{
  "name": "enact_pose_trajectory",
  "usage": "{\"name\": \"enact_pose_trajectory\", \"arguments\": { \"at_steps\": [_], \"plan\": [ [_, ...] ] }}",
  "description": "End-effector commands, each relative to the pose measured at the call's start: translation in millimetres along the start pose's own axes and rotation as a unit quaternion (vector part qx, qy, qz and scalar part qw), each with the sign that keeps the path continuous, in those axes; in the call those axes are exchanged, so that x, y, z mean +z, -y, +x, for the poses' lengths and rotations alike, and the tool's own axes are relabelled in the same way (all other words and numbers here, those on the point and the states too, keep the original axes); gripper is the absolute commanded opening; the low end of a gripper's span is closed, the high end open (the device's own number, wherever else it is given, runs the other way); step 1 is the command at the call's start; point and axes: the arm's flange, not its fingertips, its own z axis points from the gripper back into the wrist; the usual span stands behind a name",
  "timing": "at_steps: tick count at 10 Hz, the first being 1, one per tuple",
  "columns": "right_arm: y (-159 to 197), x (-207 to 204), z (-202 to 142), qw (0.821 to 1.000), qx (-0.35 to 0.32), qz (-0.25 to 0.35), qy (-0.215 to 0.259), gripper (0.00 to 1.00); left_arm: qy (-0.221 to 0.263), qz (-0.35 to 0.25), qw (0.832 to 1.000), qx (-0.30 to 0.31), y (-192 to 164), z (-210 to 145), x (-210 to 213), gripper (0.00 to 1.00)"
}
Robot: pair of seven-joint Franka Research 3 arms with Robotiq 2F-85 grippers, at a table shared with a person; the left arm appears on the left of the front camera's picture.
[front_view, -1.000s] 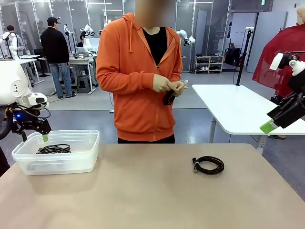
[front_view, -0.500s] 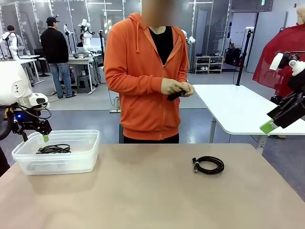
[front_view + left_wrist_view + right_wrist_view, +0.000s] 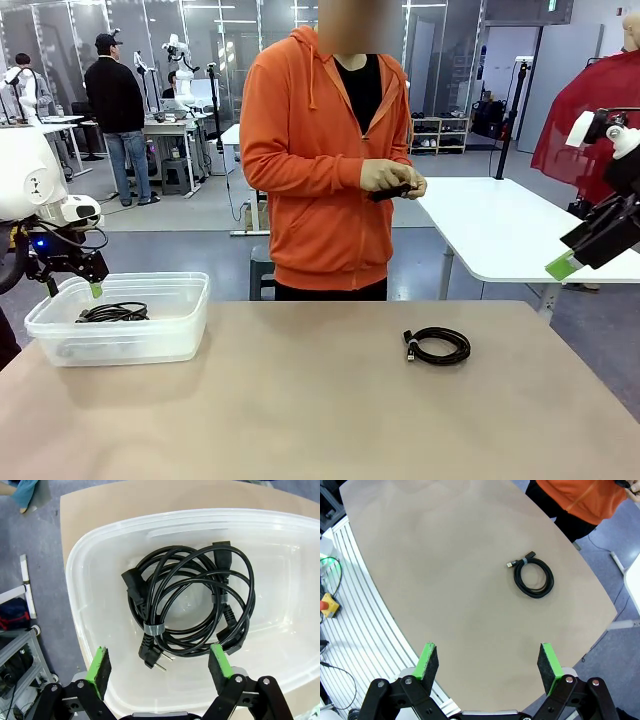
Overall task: Organize and store the cables.
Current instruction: Place the USB Extension Cable into the Organizing box.
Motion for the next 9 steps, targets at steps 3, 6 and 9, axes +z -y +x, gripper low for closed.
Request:
{"name": "enact_pose_trajectory", "arguments": {
  "at_steps": [3, 6, 9],
  "plan": [
    [0, -1, -1, 1.000, -0.004, -0.001, 0.000, 1.00, 0.000, 0.000, 1.000, 0.000, 0, 0, 0, 0.98],
    [0, -1, -1, 1.000, -0.004, -0.001, 0.000, 1.00, 0.045, -0.018, 0.995, -0.090, 7, -42, 53, 0.99],
    [0, -1, -1, 1.000, -0.004, -0.001, 0.000, 1.00, 0.066, -0.044, 0.978, -0.195, 36, -129, 111, 0.99]
  ]
}}
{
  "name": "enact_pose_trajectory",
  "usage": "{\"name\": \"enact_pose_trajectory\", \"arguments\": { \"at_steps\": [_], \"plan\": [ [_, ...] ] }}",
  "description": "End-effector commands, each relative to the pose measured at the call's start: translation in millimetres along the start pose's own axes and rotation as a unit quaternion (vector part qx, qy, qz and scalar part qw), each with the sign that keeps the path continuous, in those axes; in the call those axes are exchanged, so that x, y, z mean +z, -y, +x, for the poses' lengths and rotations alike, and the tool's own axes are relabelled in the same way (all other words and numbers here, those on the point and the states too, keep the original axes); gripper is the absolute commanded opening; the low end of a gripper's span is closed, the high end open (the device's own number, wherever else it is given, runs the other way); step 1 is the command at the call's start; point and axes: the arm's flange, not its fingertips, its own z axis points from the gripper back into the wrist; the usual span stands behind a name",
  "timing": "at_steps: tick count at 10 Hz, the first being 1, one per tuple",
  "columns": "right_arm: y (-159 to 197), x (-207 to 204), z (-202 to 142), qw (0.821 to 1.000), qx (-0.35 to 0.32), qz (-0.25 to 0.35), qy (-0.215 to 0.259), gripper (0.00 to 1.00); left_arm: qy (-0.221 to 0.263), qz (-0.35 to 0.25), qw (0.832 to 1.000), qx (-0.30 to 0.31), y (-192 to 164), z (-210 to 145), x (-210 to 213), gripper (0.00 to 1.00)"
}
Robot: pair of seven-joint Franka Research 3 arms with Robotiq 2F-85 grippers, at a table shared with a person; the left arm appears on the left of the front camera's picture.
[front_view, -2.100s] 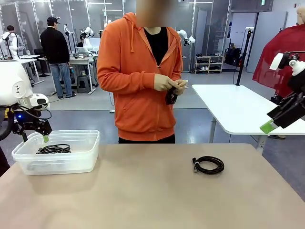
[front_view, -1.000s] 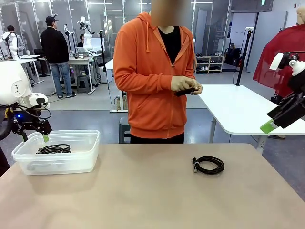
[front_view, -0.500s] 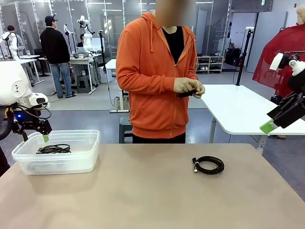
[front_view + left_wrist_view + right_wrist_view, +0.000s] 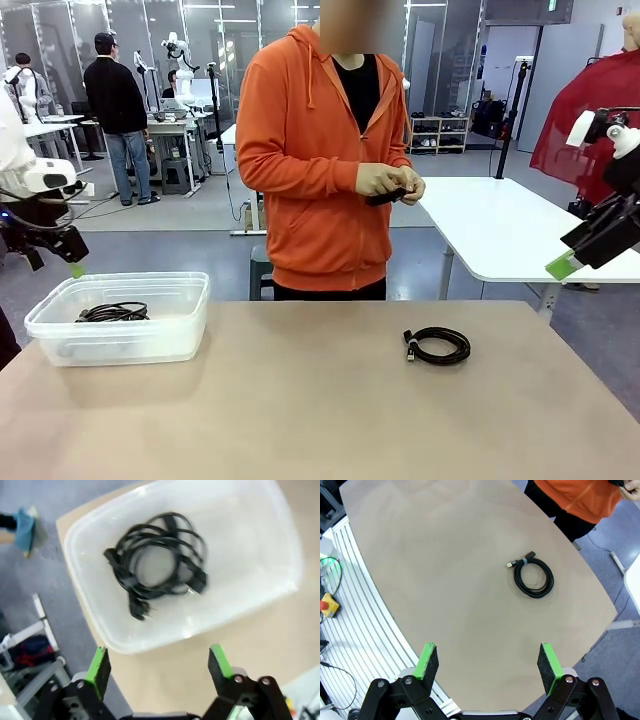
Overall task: Organize and store the cables.
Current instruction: Place the USB Extension Cable into the Organizing box.
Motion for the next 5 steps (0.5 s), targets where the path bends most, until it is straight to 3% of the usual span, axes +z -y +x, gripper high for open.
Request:
{"name": "enact_pose_trajectory", "arguments": {
  "at_steps": [1, 3, 5],
  "plan": [
    [0, 0, -1, 1.000, -0.004, -0.001, 0.000, 1.00, 0.018, -0.053, 0.995, -0.077, 30, -53, 30, 0.99],
    [0, 0, -1, 1.000, -0.004, -0.001, 0.000, 1.00, 0.047, -0.079, 0.989, -0.119, 53, -92, 64, 0.99],
    [0, 0, -1, 1.000, -0.004, -0.001, 0.000, 1.00, 0.061, -0.067, 0.991, -0.099, 81, -128, 93, 1.00]
  ]
}}
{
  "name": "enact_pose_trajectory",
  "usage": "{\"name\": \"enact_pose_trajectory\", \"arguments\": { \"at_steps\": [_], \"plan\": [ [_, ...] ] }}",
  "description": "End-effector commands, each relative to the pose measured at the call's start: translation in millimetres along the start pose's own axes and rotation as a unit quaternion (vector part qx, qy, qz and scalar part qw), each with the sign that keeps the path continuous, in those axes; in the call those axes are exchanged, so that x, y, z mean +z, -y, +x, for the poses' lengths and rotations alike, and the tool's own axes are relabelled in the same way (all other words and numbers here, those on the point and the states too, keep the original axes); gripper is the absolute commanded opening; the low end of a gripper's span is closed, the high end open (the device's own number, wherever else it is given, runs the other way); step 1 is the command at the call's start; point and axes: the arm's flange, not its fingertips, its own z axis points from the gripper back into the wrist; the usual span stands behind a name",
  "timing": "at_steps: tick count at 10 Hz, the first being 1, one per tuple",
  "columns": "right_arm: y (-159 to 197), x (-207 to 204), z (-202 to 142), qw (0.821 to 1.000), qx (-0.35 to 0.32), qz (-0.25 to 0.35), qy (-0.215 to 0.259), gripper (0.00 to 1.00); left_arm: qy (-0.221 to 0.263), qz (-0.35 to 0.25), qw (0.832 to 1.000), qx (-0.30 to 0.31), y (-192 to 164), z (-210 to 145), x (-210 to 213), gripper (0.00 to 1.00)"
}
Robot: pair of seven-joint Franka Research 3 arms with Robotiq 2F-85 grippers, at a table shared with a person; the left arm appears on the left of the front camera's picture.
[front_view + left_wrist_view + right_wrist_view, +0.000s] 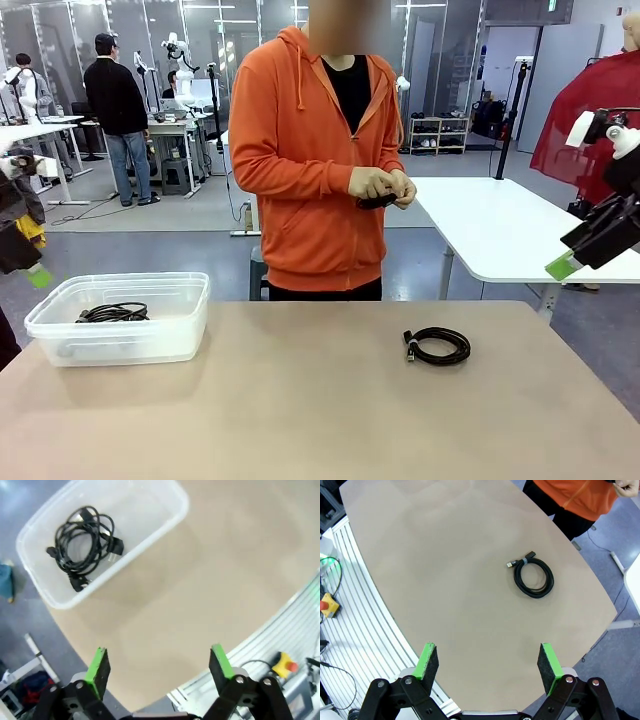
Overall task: Organize and store the cables.
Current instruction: Place the USB Extension Cable into the Organizing box.
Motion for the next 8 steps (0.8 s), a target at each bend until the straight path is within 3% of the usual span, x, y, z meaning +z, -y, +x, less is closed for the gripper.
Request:
{"name": "enact_pose_trajectory", "arguments": {
  "at_steps": [1, 3, 6, 8],
  "plan": [
    [0, 0, -1, 1.000, -0.004, -0.001, 0.000, 1.00, 0.021, 0.004, 0.999, 0.032, 23, -21, 15, 1.00],
    [0, 0, -1, 1.000, -0.004, -0.001, 0.000, 1.00, 0.045, 0.019, 0.998, 0.050, 46, -29, 26, 1.00],
    [0, 0, -1, 1.000, -0.004, -0.001, 0.000, 1.00, 0.102, 0.026, 0.993, -0.044, 73, -55, 55, 1.00],
    [0, 0, -1, 1.000, -0.004, -0.001, 0.000, 1.00, 0.128, 0.028, 0.989, -0.063, 82, -67, 65, 1.00]
  ]
}}
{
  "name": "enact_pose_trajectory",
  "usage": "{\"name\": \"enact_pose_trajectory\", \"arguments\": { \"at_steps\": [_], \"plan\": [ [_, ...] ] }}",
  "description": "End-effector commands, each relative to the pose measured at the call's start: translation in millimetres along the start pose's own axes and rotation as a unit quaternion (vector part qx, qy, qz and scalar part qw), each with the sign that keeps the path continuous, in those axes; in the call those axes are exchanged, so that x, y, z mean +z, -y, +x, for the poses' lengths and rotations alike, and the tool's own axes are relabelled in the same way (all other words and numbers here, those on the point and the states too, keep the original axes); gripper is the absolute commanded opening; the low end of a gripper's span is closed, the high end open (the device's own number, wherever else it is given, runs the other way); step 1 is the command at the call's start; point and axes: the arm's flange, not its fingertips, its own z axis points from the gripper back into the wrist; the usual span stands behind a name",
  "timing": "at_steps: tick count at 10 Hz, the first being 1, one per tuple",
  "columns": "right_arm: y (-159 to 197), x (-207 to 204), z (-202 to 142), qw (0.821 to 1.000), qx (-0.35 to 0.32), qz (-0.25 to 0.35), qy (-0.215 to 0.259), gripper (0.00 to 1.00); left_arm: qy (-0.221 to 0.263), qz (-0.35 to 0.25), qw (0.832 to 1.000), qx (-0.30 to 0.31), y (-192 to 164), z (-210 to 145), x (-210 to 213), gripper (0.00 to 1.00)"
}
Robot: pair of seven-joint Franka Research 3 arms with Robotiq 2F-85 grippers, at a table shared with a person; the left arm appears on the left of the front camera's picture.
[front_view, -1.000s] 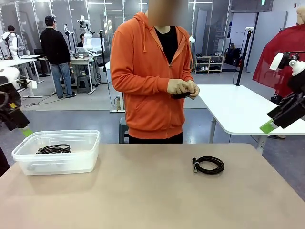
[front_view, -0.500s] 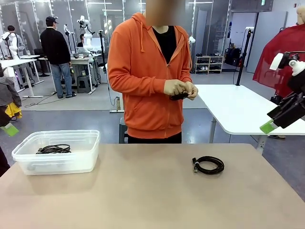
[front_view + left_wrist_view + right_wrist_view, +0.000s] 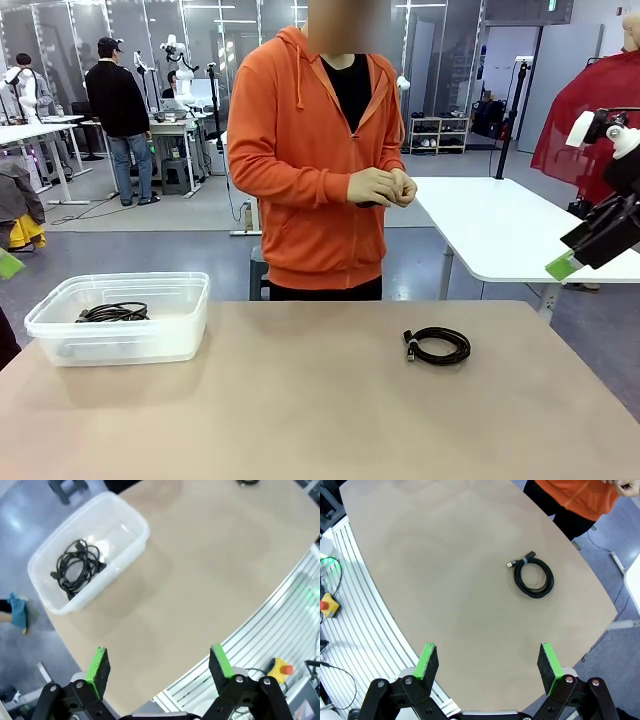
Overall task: Organize and store the cables.
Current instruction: Place the USB Extension Cable into the Organizing box.
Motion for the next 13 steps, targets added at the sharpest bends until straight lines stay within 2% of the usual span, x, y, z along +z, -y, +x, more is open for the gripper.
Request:
{"name": "enact_pose_trajectory", "arguments": {
  "at_steps": [1, 3, 4, 13],
  "plan": [
    [0, 0, -1, 1.000, -0.004, -0.001, 0.000, 1.00, 0.027, 0.000, 1.000, -0.006, -3, -10, -4, 1.00],
    [0, 0, -1, 1.000, -0.004, -0.001, 0.000, 1.00, 0.036, -0.015, 0.999, -0.001, -14, -3, -4, 1.00],
    [0, 0, -1, 1.000, -0.004, -0.001, 0.000, 1.00, 0.018, -0.005, 1.000, -0.002, 1, -7, 5, 1.00],
    [0, 0, -1, 1.000, -0.004, -0.001, 0.000, 1.00, 0.018, -0.005, 1.000, -0.002, 1, -7, 5, 1.00]
  ]
}}
